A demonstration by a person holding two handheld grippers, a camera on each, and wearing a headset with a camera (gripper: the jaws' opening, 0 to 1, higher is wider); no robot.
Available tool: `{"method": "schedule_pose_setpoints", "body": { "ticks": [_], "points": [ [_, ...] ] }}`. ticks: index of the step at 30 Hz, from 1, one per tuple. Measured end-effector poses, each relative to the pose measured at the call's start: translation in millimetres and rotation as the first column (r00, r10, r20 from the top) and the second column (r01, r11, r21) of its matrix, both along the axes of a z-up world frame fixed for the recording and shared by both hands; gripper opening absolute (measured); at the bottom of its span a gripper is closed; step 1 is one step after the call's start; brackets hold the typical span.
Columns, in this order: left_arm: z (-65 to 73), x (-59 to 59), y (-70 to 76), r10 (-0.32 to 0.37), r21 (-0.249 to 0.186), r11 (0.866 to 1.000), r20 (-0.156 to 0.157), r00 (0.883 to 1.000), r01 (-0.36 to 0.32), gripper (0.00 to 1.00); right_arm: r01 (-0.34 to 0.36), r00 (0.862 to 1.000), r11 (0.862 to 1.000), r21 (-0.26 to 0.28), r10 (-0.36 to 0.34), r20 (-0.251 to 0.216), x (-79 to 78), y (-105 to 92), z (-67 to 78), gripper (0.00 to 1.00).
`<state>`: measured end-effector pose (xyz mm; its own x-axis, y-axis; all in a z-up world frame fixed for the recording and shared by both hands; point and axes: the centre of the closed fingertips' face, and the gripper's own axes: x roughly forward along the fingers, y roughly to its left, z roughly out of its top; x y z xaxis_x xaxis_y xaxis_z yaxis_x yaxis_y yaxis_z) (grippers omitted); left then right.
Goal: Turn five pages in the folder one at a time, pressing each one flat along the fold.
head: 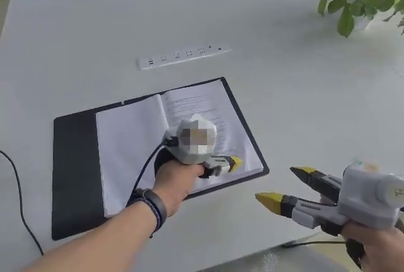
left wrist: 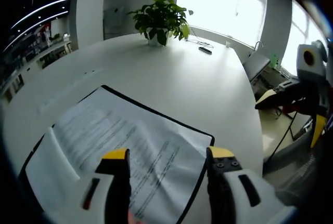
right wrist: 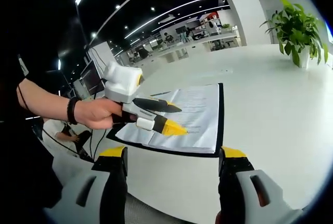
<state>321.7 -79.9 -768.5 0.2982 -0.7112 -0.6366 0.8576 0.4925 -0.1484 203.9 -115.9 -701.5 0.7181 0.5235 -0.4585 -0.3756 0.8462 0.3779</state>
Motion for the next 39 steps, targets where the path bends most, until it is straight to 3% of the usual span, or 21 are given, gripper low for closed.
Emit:
{"method": "schedule_pose_setpoints", "body": {
  "ticks": [7, 11, 12, 13, 18, 19, 20, 23, 36, 39],
  "points": [
    [-14.5, -3.8, -21.6, -0.023, 0.018, 1.0, 0.008, 1.0, 0.023, 0.62, 0.004, 1.0, 1.0, 0.016, -0.005, 0.005, 6.7, -2.9, 3.3, 0.7],
    [-21.9, -5.7, -33.2, -0.038, 0.038, 0.999, 0.034, 0.999, 0.037, 0.64, -0.01, 1.0, 1.0, 0.004, 0.01, -0.004, 6.3, -2.9, -0.1, 0.69],
    [-25.2, -3.7, -33.9, -0.039, 0.069, 0.997, 0.065, 0.997, 0.034, 0.65, -0.01, 1.0, 1.0, 0.007, 0.01, -0.007, 6.2, -3.3, -1.4, 0.69],
    [-27.5, -3.5, -35.1, -0.037, 0.082, 0.996, 0.073, 0.997, 0.031, 0.64, -0.011, 1.0, 1.0, 0.008, 0.011, -0.009, 5.9, -3.3, -2.5, 0.69],
    [-39.6, -8.4, -41.6, -0.021, 0.099, 0.995, 0.053, 0.998, 0.015, 0.65, -0.024, 0.999, 1.0, 0.012, 0.024, -0.025, 4.9, -2.8, -7.1, 0.68],
    [-44.0, -7.8, -38.2, -0.037, 0.14, 0.99, 0.082, 0.996, 0.026, 0.65, -0.026, 0.999, 1.0, 0.015, 0.027, -0.026, 5.1, -2.6, -6.9, 0.68],
    [-43.4, -7.1, -38.6, -0.057, 0.149, 0.988, 0.11, 0.992, 0.04, 0.65, -0.029, 0.999, 0.999, 0.017, 0.029, -0.026, 5.3, -2.4, -6.8, 0.67],
    [-42.1, -7.5, -38.0, -0.035, 0.11, 0.994, 0.094, 0.995, 0.025, 0.64, -0.046, 0.998, 0.999, 0.008, 0.047, -0.032, 4.6, -1.7, -8.9, 0.67],
    [-37.2, -5.9, -35.2, -0.037, 0.056, 0.998, 0.058, 0.998, 0.034, 0.61, -0.06, 0.997, 0.998, 0.037, 0.061, -0.041, 12.8, -0.7, -14.9, 0.64],
    [-37.5, -3.5, -32.4, -0.032, 0.051, 0.998, 0.062, 0.998, 0.029, 0.57, -0.046, 0.998, 0.997, 0.058, 0.049, -0.035, 18.3, -3.3, -13.9, 0.63]
  ]
}}
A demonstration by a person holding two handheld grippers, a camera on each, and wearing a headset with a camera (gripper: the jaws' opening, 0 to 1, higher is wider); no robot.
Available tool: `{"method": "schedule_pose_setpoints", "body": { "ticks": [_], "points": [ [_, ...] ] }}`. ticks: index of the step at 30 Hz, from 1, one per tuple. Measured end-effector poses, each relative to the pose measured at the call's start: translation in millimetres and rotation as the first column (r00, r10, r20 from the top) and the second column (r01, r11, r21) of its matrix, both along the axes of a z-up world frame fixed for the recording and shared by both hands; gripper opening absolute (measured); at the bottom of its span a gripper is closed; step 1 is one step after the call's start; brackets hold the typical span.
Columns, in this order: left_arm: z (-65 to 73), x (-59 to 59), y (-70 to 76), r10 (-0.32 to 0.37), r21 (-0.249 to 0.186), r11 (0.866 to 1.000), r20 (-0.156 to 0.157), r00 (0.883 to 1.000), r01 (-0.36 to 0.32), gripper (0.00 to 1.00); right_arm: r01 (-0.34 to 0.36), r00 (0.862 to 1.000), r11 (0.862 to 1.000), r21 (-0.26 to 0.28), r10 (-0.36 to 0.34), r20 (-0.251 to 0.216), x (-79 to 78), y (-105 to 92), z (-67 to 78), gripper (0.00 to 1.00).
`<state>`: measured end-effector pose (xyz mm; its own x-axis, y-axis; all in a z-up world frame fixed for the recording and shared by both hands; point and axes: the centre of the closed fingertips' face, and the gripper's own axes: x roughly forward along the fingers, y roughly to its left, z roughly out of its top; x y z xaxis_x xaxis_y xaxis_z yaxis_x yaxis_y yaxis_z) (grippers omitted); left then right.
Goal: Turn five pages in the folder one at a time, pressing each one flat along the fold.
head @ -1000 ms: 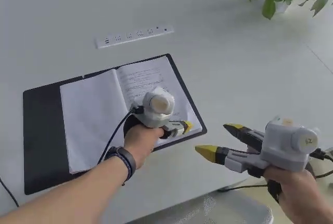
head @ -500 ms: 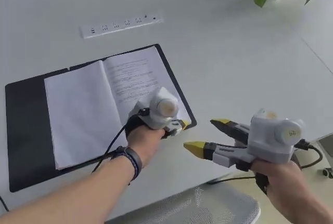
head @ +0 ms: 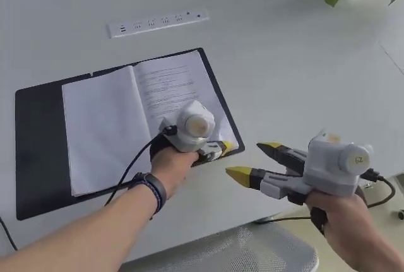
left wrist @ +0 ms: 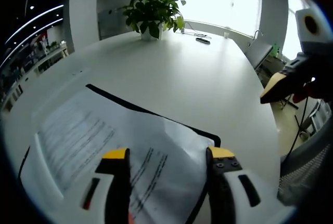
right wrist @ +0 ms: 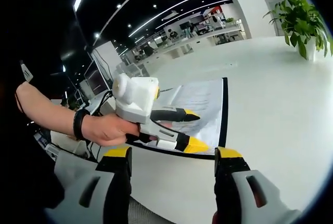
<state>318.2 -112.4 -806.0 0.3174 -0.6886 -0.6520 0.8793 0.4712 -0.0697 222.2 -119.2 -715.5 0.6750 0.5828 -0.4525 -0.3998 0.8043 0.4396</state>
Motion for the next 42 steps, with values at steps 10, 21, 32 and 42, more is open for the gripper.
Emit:
{"method": "schedule_pose_setpoints", "body": {
  "ticks": [10, 21, 32, 42],
  "points": [
    [1.5, 0.8, 4.6, 0.026, -0.023, 0.999, 0.005, 1.0, -0.026, 0.52, 0.005, 1.0, 1.0, 0.031, -0.005, 0.002, 26.5, -2.0, -6.9, 0.59],
    [1.4, 3.4, 8.5, 0.036, -0.034, 0.999, -0.008, 0.999, -0.036, 0.46, -0.014, 0.999, 0.996, 0.085, 0.016, -0.028, 63.8, 2.1, -28.4, 0.53],
    [0.7, 2.4, 9.3, 0.037, -0.033, 0.999, -0.004, 0.999, -0.037, 0.46, 0.051, 0.995, 0.983, 0.177, -0.036, -0.09, 91.7, 1.7, -47.0, 0.44],
    [0.7, 2.5, 9.4, 0.034, -0.031, 0.999, -0.006, 0.999, -0.035, 0.46, 0.099, 0.988, 0.962, 0.254, -0.065, -0.139, 101.5, 2.3, -60.6, 0.33]
  ]
}}
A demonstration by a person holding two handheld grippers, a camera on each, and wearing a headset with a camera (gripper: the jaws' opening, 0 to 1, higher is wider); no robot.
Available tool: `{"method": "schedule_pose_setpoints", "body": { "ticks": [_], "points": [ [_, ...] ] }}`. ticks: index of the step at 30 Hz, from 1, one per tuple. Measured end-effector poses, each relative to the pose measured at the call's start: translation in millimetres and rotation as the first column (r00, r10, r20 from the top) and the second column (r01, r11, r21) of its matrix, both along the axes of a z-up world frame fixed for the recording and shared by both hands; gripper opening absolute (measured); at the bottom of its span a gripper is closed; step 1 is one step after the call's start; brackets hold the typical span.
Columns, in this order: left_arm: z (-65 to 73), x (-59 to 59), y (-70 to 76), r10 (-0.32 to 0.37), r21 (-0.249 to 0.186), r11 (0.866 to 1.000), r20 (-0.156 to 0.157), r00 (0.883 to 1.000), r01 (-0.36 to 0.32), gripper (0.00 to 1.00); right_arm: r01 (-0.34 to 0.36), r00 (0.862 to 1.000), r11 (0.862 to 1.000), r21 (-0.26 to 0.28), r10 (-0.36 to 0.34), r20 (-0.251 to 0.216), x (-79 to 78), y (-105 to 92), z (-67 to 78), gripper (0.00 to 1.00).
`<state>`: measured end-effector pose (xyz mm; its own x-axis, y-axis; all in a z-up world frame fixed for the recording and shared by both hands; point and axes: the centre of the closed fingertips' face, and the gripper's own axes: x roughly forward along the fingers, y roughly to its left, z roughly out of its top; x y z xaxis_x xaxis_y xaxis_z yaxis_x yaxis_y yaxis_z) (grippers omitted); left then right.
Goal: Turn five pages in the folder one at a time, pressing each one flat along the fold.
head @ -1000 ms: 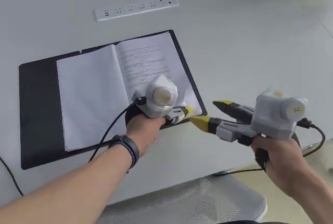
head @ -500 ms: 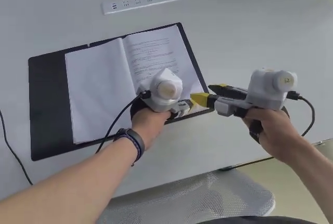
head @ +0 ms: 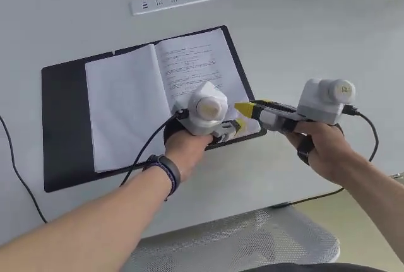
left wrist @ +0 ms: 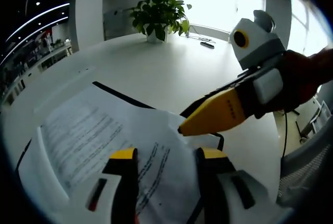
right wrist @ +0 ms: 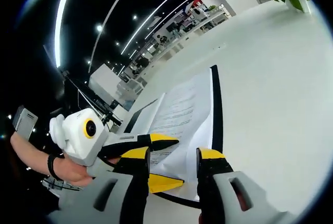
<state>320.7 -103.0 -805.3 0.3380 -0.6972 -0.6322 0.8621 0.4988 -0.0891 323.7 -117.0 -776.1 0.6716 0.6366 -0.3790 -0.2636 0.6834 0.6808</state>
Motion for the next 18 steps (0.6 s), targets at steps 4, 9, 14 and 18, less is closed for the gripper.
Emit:
{"method": "schedule_pose_setpoints", "body": {
  "ticks": [4, 9, 14, 18],
  "points": [
    [0.0, 0.2, -0.2, 0.001, 0.0, 1.0, -0.003, 1.0, -0.001, 0.46, 0.034, 0.999, 0.999, 0.037, -0.033, -0.02, 1.8, -0.6, -4.8, 0.25],
    [-0.1, -0.1, -0.5, 0.0, 0.0, 1.0, -0.004, 1.0, 0.0, 0.47, 0.039, 0.999, 0.999, 0.031, -0.038, -0.019, 1.5, 0.2, -8.1, 0.09],
    [0.8, -2.4, -2.0, -0.01, -0.007, 1.0, -0.02, 1.0, 0.01, 0.51, 0.057, 0.998, 0.997, 0.045, -0.057, -0.011, 3.8, -1.2, -4.7, 0.05],
    [3.5, -6.4, -5.2, -0.011, -0.033, 0.999, -0.053, 0.999, 0.009, 0.57, 0.061, 0.998, 0.997, 0.046, -0.06, -0.009, 5.1, -3.3, -3.2, 0.03]
  ]
}}
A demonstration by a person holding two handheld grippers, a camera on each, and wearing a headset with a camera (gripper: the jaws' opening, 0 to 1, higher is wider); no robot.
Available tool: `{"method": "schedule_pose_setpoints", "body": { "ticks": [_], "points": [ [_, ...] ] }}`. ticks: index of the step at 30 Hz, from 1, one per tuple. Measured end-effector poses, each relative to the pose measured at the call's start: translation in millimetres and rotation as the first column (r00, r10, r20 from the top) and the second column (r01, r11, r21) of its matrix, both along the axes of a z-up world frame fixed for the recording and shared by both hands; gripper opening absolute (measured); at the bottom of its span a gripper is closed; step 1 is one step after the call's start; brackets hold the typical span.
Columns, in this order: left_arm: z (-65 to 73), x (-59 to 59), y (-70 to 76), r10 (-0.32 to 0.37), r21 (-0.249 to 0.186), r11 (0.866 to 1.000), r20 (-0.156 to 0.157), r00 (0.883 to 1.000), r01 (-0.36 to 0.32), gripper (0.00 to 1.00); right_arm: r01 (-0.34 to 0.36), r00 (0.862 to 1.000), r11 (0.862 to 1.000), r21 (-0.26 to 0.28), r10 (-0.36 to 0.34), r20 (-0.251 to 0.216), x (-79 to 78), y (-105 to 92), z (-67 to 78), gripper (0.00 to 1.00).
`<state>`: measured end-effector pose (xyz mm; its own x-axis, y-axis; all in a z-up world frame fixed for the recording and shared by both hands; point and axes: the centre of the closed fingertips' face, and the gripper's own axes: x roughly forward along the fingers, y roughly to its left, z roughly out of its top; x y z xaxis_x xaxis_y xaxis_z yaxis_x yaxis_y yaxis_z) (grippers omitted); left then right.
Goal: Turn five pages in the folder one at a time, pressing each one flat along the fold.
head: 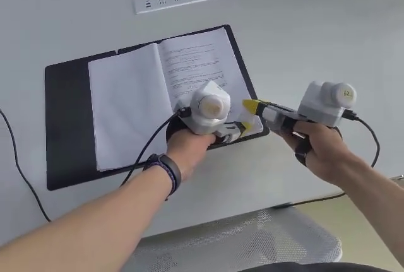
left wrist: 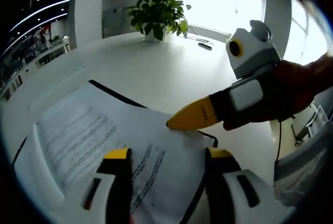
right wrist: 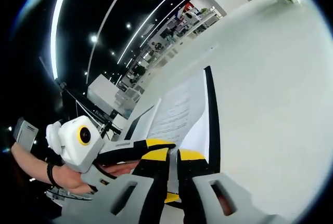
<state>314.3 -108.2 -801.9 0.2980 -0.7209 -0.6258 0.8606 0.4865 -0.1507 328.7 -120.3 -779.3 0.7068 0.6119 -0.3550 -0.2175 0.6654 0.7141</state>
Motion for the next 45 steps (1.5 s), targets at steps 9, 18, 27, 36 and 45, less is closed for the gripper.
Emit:
{"method": "schedule_pose_setpoints", "body": {
  "ticks": [9, 18, 27, 36, 45],
  "points": [
    [9.9, -5.2, 7.6, -0.003, 0.007, 1.0, -0.015, 1.0, 0.003, 0.62, 0.015, 1.0, 1.0, 0.002, -0.015, -0.02, -3.6, -1.8, 0.7, 0.0],
    [29.6, -2.8, 22.4, 0.027, -0.012, 1.0, 0.008, 1.0, -0.027, 0.64, 0.025, 1.0, 1.0, 0.004, -0.025, -0.016, -2.4, 0.5, 8.5, 0.0],
    [38.4, -1.4, 45.0, 0.073, -0.023, 0.997, 0.01, 0.997, -0.073, 0.65, 0.032, 0.999, 0.999, 0.02, -0.032, 0.003, 0.9, 6.4, 20.6, 0.0],
    [50.4, 3.5, 84.2, 0.132, -0.035, 0.991, 0.033, 0.991, -0.13, 0.67, -0.006, 0.998, 0.999, 0.031, 0.004, 0.056, 4.0, 23.1, 43.7, 0.0],
    [61.1, 7.4, 137.5, 0.212, -0.042, 0.977, 0.053, 0.976, -0.21, 0.68, -0.051, 0.993, 0.997, 0.049, 0.045, 0.111, 9.2, 50.6, 67.1, 0.0]
  ]
}}
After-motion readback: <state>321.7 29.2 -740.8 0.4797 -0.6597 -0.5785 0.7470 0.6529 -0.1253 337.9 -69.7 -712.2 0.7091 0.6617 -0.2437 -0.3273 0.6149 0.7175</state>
